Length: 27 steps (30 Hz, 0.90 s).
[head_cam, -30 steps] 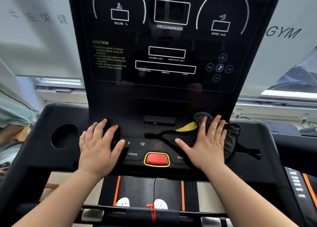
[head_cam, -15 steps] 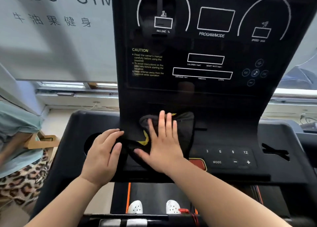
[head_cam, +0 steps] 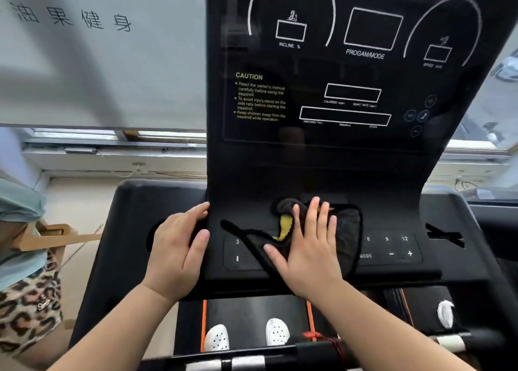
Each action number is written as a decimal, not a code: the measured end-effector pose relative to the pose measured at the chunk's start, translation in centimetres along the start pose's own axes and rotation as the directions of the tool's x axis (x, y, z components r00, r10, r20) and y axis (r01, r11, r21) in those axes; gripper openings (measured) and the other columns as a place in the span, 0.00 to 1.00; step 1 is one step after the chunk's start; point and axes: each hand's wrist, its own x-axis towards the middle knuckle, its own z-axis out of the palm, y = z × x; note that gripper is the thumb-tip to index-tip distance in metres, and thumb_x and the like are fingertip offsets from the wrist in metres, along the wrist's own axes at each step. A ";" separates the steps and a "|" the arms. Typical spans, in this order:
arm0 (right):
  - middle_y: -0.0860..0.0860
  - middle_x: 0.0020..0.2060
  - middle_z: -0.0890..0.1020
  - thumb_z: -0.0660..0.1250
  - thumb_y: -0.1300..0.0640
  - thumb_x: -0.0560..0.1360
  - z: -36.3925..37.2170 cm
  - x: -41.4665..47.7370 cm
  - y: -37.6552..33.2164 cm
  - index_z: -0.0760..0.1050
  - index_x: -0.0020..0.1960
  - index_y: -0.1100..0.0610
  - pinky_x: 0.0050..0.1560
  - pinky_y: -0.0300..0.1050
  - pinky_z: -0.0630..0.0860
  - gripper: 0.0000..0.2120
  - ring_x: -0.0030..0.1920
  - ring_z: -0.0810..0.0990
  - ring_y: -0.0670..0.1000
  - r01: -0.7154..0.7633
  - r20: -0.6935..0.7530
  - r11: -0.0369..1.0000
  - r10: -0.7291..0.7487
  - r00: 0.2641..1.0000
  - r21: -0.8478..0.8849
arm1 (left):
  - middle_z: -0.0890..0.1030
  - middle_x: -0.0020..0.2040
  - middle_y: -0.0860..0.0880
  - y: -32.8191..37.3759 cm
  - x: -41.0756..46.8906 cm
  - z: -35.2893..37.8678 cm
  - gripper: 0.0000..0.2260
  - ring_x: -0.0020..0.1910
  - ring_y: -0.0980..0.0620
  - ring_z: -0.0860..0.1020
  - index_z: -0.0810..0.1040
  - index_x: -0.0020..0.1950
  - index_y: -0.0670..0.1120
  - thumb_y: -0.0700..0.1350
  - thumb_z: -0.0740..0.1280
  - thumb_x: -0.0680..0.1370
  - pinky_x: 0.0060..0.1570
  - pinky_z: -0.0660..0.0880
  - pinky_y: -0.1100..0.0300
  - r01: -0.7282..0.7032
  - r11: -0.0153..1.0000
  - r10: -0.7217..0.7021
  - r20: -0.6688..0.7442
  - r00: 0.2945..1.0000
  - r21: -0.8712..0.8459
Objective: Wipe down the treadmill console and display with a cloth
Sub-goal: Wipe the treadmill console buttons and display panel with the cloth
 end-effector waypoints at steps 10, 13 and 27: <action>0.56 0.83 0.40 0.52 0.27 0.76 -0.3 2.5 -8.9 0.50 0.84 0.52 0.81 0.62 0.43 0.45 0.82 0.34 0.58 0.474 0.063 0.878 -0.478 0.876 0.072 | 0.80 0.58 0.52 -0.7 -0.2 -2.2 0.21 0.58 0.50 0.75 0.78 0.67 0.44 0.52 0.55 0.81 0.59 0.66 0.60 0.013 0.996 -0.006 -0.085 0.996 0.084; 0.49 0.84 0.47 0.57 0.30 0.77 0.4 0.2 -6.2 0.51 0.84 0.50 0.82 0.57 0.44 0.43 0.84 0.41 0.57 0.644 0.066 0.765 -0.643 0.763 0.014 | 0.82 0.60 0.47 -0.6 0.0 -2.0 0.22 0.59 0.47 0.77 0.78 0.68 0.43 0.53 0.55 0.81 0.61 0.67 0.57 0.015 0.994 -0.011 -0.037 0.999 0.109; 0.47 0.84 0.40 0.46 0.28 0.76 -0.4 0.1 -8.8 0.45 0.85 0.49 0.81 0.61 0.38 0.43 0.82 0.32 0.56 0.401 0.160 0.910 -0.414 0.896 0.105 | 0.79 0.65 0.44 0.6 -0.5 -0.1 0.23 0.63 0.42 0.75 0.78 0.68 0.43 0.53 0.55 0.80 0.64 0.70 0.42 -0.039 0.977 0.044 -0.020 0.999 0.211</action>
